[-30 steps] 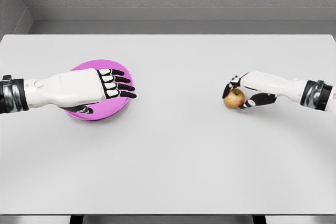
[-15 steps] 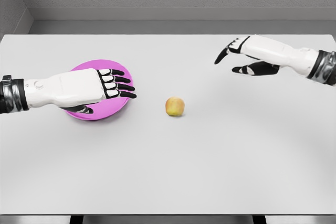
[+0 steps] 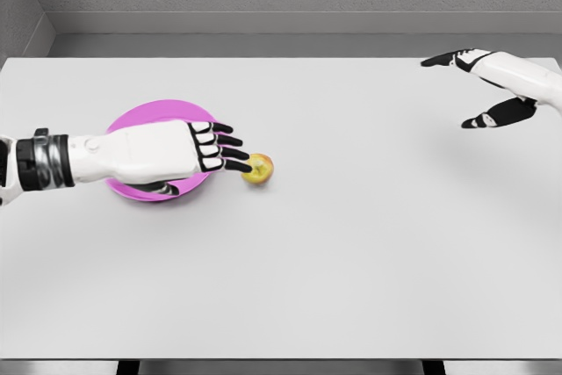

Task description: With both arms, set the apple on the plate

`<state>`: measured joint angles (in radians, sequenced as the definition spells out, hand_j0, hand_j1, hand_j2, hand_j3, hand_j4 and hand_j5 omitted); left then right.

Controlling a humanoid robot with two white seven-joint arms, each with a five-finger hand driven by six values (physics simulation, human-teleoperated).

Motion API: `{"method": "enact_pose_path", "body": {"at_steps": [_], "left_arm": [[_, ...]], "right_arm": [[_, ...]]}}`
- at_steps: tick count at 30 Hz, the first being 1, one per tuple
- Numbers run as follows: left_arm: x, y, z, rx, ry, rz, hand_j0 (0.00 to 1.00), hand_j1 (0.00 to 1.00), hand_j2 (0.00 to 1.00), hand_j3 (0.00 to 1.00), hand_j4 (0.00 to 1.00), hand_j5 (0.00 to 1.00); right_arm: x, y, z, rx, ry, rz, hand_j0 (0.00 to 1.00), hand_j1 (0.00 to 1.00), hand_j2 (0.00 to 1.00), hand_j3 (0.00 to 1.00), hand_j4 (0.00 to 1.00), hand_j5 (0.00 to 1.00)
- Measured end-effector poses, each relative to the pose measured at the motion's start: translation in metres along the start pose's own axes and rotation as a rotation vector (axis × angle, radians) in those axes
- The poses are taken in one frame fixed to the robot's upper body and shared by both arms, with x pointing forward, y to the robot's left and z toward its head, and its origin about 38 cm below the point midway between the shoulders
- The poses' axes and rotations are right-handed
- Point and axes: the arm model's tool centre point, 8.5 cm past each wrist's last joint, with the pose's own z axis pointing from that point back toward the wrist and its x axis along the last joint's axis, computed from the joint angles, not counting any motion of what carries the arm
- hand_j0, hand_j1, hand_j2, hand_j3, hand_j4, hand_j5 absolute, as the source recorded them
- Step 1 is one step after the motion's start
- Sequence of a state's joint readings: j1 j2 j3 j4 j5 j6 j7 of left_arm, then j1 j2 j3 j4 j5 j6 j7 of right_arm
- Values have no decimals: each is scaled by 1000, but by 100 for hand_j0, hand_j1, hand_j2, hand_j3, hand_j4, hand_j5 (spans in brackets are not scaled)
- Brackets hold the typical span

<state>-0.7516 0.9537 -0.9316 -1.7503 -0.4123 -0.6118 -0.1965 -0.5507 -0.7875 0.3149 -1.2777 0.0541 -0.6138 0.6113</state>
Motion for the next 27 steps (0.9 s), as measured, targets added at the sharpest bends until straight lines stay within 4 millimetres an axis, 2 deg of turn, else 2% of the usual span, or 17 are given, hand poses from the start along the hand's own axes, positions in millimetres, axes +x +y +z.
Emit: {"method": "enact_pose_path", "body": {"at_steps": [9,11,14,16,17,23,27], "left_arm": [[-5,10,-10,39,-11,9,100,100,100,100,100,100],[-17,14,-18,52,8,12,100,100,100,100,100,100],[-41,0,-38,28,47,65,100,100,100,100,100,100],[-49,-8,-49,14,58,91,100,100,100,100,100,100],[-51,-6,-55,10,54,88,100,100,100,100,100,100],[-34,-10,-100,-64,-43,93,100,100,100,100,100,100],[-29,-7,-114,-144,-78,76,100,100,100,100,100,100]], "right_arm": [[-7,-3,13,13,36,8,100,100,100,100,100,100],[-8,-2,14,15,38,7,100,100,100,100,100,100],[-9,1,15,20,42,2,100,100,100,100,100,100],[-10,1,16,20,47,1,100,100,100,100,100,100],[-12,1,17,20,52,-2,100,100,100,100,100,100],[-17,2,21,22,71,-10,100,100,100,100,100,100],[-20,1,26,27,86,-8,100,100,100,100,100,100]]}}
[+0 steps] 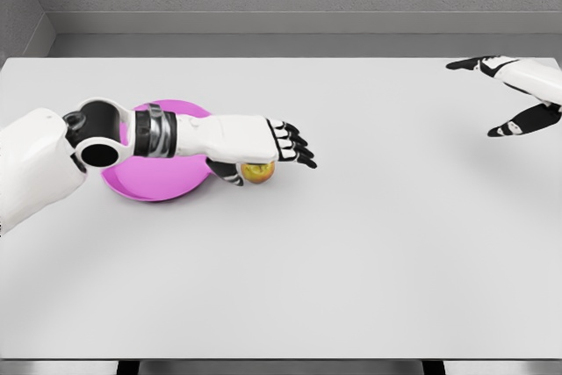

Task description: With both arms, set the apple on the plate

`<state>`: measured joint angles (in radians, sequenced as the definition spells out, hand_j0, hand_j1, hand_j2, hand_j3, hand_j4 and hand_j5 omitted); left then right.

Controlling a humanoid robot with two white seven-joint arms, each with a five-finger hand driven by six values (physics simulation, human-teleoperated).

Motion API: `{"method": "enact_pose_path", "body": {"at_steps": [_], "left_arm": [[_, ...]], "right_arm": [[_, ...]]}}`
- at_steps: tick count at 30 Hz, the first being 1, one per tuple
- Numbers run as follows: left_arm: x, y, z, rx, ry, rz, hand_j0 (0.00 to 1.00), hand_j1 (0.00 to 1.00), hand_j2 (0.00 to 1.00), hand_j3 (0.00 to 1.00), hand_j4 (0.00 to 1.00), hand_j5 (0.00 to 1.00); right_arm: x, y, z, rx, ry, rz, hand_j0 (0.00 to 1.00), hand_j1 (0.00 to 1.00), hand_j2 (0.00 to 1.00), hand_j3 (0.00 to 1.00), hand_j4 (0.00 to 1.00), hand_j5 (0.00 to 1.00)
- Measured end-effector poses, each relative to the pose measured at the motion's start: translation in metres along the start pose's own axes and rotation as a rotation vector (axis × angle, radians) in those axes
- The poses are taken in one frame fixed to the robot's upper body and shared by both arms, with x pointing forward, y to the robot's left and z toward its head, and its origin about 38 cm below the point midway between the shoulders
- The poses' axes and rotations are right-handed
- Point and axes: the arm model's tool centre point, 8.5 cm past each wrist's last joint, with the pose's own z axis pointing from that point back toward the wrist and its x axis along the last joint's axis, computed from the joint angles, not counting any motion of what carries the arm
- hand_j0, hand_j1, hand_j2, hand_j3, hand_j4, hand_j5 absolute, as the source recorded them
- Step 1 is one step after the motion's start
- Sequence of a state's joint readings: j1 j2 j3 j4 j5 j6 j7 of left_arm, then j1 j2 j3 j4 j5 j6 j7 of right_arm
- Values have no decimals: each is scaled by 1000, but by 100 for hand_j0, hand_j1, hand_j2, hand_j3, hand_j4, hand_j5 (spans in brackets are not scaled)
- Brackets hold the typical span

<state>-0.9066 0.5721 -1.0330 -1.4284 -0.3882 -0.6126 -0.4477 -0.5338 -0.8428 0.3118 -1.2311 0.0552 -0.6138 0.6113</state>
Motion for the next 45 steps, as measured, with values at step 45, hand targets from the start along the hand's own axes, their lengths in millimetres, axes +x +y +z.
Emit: {"method": "enact_pose_path", "body": {"at_steps": [45], "left_arm": [[-22,-21,-18,-165,101,-7,93,93,93,93,93,93]], "right_arm": [[1,2,-1,8,-3,1,100,100,100,100,100,100]]}}
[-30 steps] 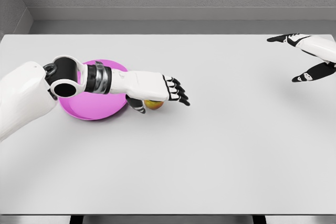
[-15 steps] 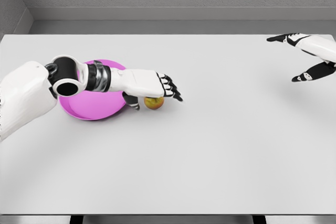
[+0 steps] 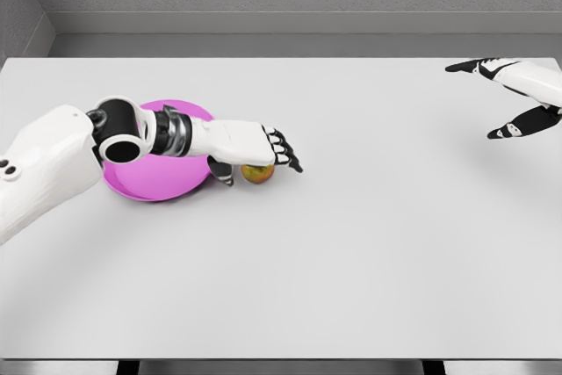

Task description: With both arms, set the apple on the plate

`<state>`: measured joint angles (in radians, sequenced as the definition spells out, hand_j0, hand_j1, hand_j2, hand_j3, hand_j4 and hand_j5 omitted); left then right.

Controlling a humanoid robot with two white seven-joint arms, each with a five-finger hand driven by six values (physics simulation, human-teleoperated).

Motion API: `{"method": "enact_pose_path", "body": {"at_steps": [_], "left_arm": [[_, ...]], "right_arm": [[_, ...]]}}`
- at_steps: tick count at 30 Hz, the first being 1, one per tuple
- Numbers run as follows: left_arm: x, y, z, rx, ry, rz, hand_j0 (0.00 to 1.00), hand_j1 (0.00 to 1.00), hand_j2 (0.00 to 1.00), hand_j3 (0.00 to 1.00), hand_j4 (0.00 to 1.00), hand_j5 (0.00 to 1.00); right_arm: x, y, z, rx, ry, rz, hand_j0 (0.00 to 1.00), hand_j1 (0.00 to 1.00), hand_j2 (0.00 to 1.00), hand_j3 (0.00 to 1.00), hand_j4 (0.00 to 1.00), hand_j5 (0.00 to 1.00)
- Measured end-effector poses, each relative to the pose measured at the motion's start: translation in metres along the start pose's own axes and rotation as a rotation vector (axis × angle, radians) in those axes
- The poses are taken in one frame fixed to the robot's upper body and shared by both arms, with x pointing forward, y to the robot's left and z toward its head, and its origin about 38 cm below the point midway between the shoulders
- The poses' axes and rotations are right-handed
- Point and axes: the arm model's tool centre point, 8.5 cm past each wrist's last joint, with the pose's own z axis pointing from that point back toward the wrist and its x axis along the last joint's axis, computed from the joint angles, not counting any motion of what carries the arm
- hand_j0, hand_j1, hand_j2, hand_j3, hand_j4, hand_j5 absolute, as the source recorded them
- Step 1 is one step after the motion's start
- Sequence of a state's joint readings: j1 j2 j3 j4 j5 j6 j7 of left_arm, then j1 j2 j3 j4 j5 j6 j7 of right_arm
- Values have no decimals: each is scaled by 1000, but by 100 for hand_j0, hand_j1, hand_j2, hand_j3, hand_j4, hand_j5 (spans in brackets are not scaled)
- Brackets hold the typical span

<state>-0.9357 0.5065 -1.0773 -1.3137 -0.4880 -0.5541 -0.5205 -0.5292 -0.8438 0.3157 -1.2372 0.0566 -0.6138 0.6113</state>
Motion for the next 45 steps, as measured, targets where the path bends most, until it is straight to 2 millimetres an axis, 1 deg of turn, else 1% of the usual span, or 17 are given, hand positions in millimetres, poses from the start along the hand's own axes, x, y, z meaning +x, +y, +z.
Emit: {"method": "enact_pose_path", "body": {"at_steps": [4,6,17,27,28,31,37,40,45], "left_arm": [[1,-3,-2,-11,-1,-4,92,92,92,92,92,92],[1,-3,-2,-15,0,-10,89,89,89,89,89,89],[0,-7,-2,-31,12,-26,84,84,84,84,84,84],[-1,-12,-4,-51,18,-30,84,84,84,84,84,84],[-2,-12,-4,-52,19,-29,83,83,83,83,83,83],[-2,-13,-4,-54,20,-27,74,74,74,74,74,74],[-2,-15,-5,-57,19,-26,67,67,67,67,67,67],[-2,-15,-5,-58,19,-29,58,58,58,58,58,58],[-3,-13,-3,-62,19,-42,54,54,54,54,54,54]], "right_arm": [[0,0,0,0,0,0,100,100,100,100,100,100],[0,1,0,1,1,-1,100,100,100,100,100,100],[0,1,0,1,1,-2,100,100,100,100,100,100],[-1,1,1,2,4,-3,100,100,100,100,100,100],[-1,1,1,2,4,-3,100,100,100,100,100,100],[-1,1,1,2,4,-2,100,100,100,100,100,100],[-1,1,1,2,4,-2,100,100,100,100,100,100],[-1,1,1,2,4,-3,100,100,100,100,100,100],[-1,1,1,2,4,-3,100,100,100,100,100,100]]}}
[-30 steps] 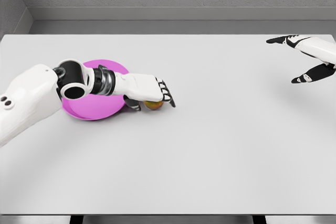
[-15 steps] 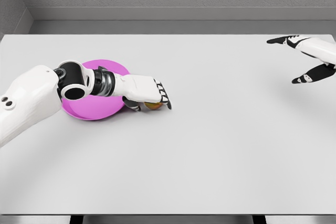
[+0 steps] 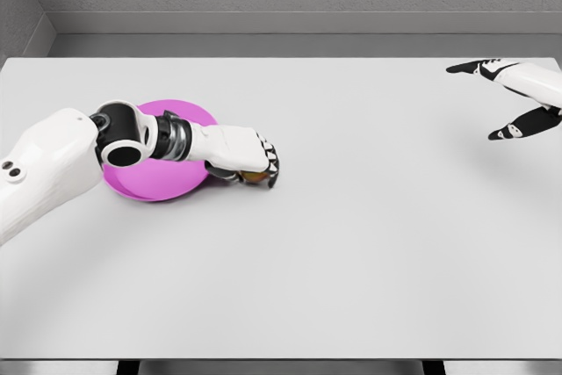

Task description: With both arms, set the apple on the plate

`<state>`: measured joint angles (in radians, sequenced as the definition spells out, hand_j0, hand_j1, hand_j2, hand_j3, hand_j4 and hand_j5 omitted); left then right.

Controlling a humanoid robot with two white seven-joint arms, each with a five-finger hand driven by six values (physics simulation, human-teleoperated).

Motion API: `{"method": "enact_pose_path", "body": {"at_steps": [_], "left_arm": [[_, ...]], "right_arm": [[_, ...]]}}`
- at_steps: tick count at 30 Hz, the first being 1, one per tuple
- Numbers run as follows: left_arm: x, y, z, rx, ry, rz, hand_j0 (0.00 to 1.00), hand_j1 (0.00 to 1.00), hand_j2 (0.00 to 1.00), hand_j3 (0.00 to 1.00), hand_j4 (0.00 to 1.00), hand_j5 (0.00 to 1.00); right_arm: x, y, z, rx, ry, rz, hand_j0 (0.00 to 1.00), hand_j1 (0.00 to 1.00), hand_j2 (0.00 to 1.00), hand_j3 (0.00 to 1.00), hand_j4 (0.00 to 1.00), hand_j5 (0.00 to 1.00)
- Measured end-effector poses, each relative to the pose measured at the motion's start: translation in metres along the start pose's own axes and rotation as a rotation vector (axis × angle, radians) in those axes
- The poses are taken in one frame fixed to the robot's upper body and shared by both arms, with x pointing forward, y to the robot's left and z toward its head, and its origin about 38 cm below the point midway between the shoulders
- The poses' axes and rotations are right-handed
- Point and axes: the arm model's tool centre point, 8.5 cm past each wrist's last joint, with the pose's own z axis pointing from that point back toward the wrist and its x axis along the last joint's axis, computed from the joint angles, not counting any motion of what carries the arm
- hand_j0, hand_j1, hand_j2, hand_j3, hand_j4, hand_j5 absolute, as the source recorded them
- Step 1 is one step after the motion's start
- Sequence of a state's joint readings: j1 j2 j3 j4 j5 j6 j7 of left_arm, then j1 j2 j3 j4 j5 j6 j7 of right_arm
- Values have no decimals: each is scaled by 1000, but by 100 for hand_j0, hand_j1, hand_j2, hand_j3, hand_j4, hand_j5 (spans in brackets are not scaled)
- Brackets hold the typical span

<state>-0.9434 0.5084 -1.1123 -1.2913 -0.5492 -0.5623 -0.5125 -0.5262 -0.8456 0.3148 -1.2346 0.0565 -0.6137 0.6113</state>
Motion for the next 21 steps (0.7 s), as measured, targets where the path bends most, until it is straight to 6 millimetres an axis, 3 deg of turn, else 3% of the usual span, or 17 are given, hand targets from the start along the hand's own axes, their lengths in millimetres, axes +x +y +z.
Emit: {"method": "enact_pose_path", "body": {"at_steps": [8,12,21], "left_arm": [[-2,7,6,11,-4,-11,54,54,54,54,54,54],[-8,20,18,47,-12,-12,52,52,52,52,52,52],[-45,2,86,71,107,67,51,51,51,51,51,51]], "right_arm": [[0,0,0,0,0,0,100,100,100,100,100,100],[0,-1,0,-1,0,1,100,100,100,100,100,100],[0,-1,0,-1,0,1,100,100,100,100,100,100]]}}
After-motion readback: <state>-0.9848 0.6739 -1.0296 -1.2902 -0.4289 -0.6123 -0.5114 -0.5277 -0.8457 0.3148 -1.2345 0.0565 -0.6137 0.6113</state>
